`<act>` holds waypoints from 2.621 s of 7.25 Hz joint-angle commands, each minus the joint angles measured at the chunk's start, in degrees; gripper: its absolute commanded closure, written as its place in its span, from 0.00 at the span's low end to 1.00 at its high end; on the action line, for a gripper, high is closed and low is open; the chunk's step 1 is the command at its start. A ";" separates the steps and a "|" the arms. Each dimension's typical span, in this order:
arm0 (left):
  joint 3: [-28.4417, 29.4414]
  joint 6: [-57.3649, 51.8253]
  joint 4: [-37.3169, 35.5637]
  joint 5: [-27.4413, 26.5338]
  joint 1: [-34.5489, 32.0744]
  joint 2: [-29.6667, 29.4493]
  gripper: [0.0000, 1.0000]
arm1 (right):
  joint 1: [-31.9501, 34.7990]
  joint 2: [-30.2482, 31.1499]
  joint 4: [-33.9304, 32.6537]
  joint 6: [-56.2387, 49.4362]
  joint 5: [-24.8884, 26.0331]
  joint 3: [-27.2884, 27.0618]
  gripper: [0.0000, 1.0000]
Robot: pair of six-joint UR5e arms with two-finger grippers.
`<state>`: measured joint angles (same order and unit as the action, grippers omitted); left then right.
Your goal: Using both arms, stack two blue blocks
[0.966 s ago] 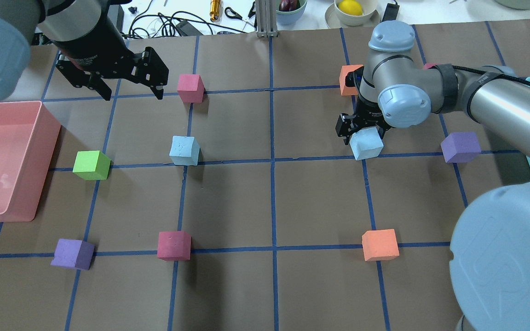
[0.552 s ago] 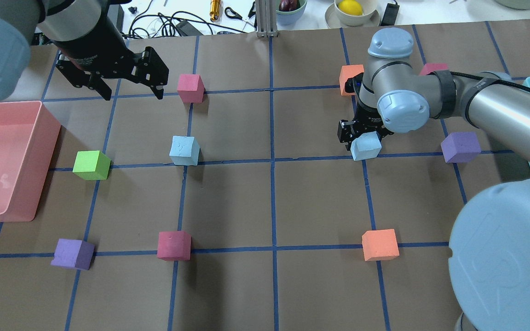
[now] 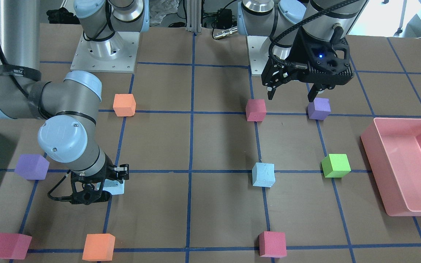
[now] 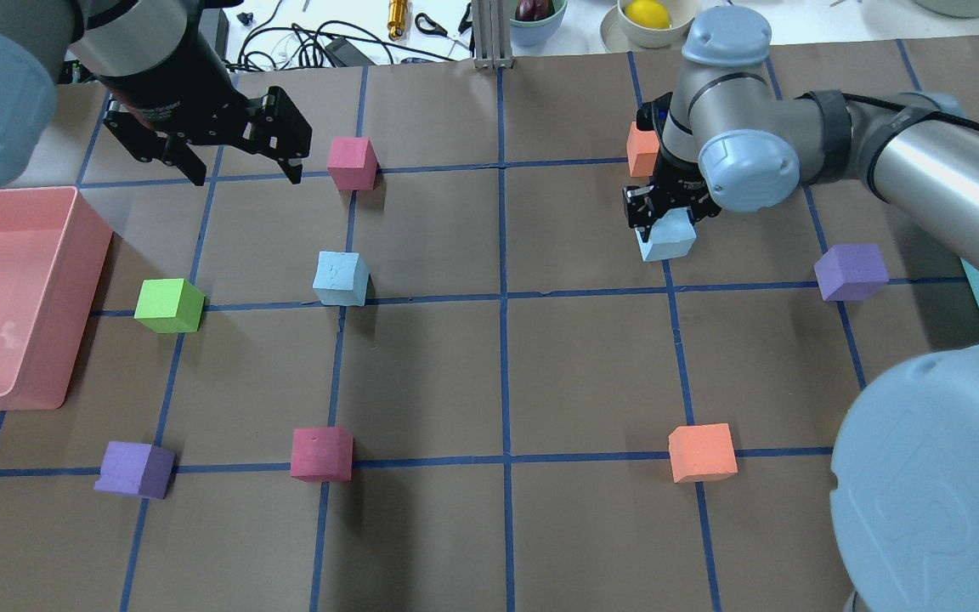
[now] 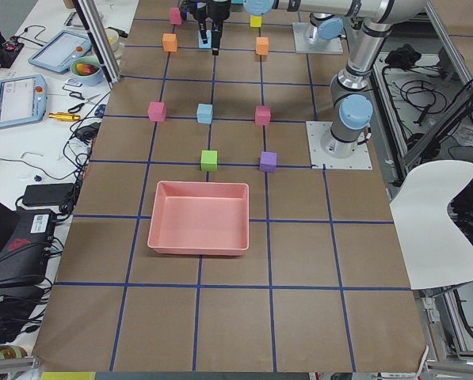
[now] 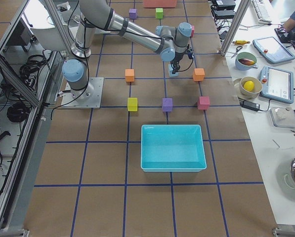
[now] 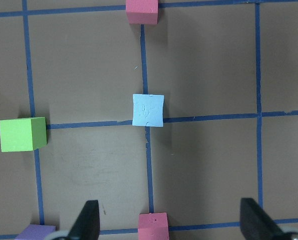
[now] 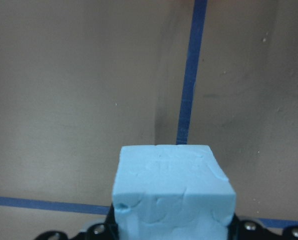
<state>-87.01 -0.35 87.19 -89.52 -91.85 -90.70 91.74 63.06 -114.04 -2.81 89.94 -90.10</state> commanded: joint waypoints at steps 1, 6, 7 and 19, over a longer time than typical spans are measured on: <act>0.00 0.00 0.00 -0.04 0.00 0.09 0.00 | 4.13 -3.27 4.00 8.40 -2.74 10.17 1.00; 0.00 0.00 -0.09 -0.04 0.00 0.09 0.00 | 13.37 -19.20 4.09 22.14 -2.93 28.14 1.00; 0.00 0.00 0.00 -0.04 0.00 0.09 0.00 | 13.46 -19.81 4.09 22.14 -2.93 28.14 1.00; -7.45 -0.44 -21.22 -0.57 0.18 -15.53 0.00 | 10.24 -10.63 14.68 21.27 -4.43 26.65 0.00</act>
<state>-92.56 -0.61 71.73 -90.04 -91.67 -102.47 104.34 48.03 -105.06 18.70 85.26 -63.28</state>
